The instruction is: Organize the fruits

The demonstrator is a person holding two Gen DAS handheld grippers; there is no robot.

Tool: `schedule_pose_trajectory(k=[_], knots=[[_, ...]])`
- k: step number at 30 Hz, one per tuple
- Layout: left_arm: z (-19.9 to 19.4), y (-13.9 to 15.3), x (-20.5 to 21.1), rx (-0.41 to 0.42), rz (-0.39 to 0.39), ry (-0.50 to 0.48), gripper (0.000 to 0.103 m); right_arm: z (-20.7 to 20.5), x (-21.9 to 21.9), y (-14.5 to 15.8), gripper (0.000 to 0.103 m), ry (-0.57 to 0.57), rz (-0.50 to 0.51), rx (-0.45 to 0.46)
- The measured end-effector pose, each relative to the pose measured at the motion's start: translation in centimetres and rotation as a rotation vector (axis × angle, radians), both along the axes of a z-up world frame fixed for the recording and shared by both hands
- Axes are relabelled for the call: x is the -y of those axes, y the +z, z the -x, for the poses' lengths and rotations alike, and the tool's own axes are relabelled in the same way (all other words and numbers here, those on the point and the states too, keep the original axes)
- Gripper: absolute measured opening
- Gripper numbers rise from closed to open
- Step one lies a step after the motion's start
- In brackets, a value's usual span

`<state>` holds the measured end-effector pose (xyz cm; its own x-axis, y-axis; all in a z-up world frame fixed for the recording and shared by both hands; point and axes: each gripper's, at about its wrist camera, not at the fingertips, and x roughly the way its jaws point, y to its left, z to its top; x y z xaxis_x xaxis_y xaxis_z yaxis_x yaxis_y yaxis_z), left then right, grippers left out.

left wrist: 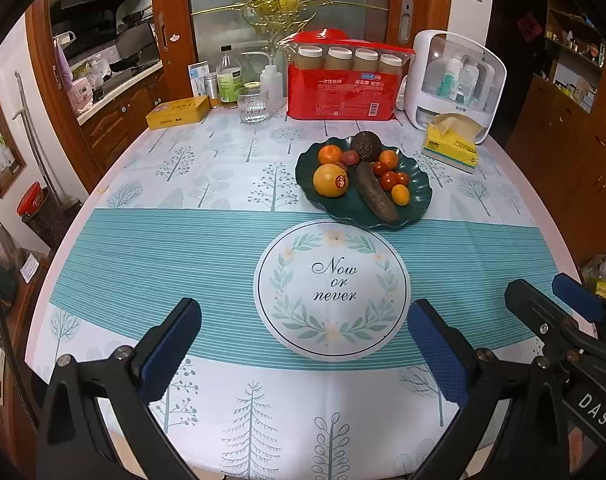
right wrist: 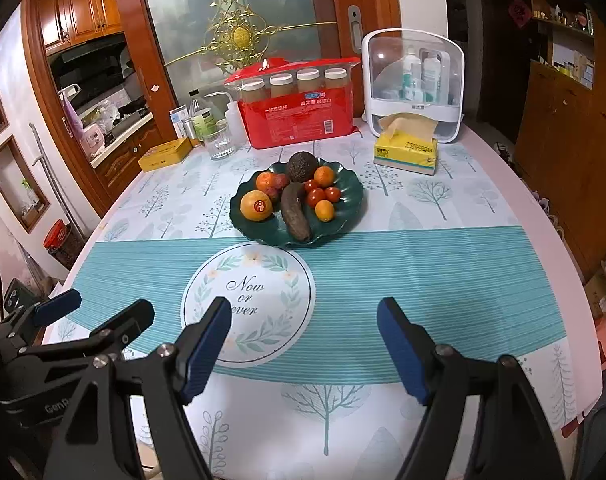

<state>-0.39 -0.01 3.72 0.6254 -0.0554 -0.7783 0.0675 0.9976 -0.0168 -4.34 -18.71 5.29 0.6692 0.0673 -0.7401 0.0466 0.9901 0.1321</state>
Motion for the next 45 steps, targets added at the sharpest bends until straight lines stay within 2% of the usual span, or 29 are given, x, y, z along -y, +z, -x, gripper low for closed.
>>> schedule_pose_trajectory(k=[45], knots=[[0.10,-0.65,0.10,-0.023,0.012,0.002,0.102,-0.02,-0.54,-0.59,0.076,-0.002,-0.015,-0.012]])
